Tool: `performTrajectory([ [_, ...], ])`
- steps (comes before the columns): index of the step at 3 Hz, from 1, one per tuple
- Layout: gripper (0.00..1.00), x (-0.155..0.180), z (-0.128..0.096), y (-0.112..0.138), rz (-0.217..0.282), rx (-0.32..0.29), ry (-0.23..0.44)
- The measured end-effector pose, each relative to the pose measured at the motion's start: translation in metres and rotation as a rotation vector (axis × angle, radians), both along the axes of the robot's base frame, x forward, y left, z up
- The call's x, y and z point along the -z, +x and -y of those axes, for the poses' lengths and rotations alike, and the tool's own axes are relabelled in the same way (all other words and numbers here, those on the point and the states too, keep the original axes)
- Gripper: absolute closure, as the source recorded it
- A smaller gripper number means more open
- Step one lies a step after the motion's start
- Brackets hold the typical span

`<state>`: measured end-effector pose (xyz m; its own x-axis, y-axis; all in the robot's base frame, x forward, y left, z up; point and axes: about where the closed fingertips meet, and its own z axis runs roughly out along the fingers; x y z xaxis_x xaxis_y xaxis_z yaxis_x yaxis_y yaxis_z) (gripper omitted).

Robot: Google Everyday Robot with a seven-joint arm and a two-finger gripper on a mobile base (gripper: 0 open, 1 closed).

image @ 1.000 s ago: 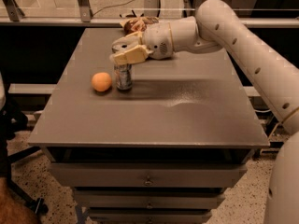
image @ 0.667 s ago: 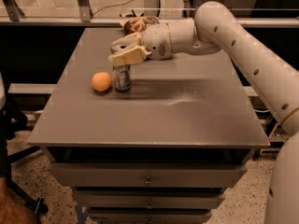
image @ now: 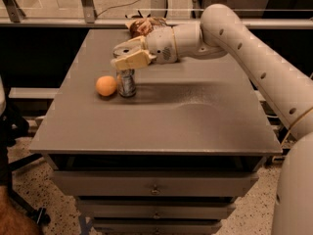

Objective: Move redbull can near orange

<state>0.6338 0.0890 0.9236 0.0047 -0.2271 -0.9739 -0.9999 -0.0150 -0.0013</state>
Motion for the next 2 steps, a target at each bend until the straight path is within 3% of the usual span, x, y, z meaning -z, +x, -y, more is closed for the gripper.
performTrajectory([
  [2, 0.13, 0.0004, -0.0056, -0.0018, -0.002, -0.01, 0.001],
])
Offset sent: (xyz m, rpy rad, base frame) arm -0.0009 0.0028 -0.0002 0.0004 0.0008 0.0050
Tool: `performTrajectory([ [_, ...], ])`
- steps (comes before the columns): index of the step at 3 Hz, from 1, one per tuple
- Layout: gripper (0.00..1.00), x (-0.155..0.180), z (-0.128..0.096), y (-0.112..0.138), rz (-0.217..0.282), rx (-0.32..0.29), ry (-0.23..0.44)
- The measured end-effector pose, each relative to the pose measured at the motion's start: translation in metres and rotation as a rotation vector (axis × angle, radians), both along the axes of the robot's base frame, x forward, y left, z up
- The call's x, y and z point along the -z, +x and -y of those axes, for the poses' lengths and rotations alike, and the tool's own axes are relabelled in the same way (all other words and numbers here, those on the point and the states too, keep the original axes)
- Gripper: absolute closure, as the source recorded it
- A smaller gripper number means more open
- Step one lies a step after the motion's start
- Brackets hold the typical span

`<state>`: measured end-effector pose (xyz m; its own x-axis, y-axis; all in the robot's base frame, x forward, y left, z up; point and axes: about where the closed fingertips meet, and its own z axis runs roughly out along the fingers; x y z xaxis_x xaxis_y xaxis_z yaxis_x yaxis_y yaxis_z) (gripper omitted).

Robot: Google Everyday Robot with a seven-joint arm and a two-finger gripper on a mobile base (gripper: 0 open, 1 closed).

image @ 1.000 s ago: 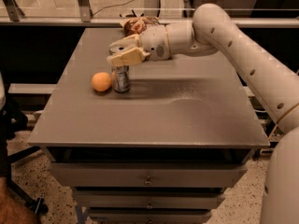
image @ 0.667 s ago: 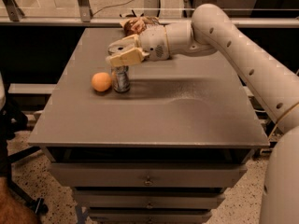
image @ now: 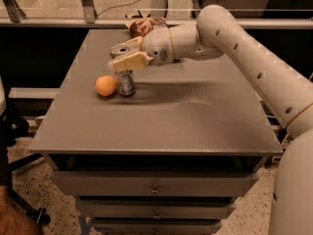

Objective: Move redbull can near orange

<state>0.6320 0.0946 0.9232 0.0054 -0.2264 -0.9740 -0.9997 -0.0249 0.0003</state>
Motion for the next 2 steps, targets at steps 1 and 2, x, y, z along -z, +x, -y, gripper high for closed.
performTrajectory([
  [1, 0.0, 0.0002, -0.0026, -0.0009, -0.001, -0.005, 0.0],
  [2, 0.0, -0.002, -0.0016, -0.0012, 0.006, -0.005, -0.001],
])
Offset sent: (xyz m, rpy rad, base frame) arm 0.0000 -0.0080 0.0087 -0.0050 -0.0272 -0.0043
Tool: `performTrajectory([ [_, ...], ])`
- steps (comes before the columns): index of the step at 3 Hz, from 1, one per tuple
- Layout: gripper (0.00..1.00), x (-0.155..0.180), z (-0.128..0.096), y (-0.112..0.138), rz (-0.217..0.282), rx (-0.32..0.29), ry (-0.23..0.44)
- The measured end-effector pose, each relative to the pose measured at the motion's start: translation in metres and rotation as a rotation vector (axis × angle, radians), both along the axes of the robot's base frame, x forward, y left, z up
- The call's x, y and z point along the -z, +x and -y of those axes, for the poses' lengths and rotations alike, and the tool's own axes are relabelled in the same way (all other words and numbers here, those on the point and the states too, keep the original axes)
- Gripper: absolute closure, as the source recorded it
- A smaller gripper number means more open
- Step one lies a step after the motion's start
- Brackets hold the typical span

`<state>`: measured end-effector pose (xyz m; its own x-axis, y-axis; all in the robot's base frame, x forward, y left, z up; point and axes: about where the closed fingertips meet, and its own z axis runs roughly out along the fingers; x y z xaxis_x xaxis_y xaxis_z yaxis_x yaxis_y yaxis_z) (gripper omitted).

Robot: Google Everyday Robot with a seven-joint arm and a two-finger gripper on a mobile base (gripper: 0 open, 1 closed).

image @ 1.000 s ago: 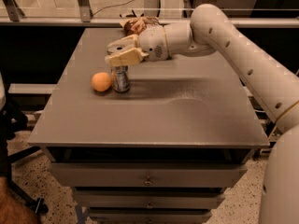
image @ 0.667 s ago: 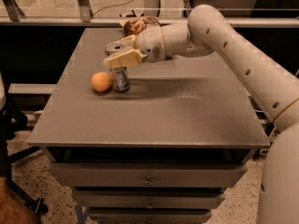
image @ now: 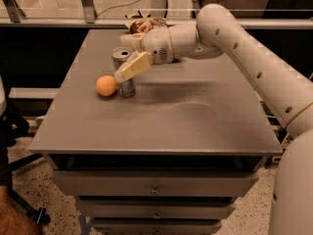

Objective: Move redbull can near orange

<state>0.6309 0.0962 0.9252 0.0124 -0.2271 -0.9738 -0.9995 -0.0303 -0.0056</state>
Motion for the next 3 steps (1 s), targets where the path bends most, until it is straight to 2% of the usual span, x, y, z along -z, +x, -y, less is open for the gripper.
performTrajectory([
  [1, 0.0, -0.016, 0.024, -0.006, 0.037, 0.049, -0.028],
  [2, 0.0, -0.027, 0.067, -0.015, 0.053, 0.153, -0.096],
  [3, 0.0, -0.027, 0.109, -0.025, 0.038, 0.254, -0.122],
])
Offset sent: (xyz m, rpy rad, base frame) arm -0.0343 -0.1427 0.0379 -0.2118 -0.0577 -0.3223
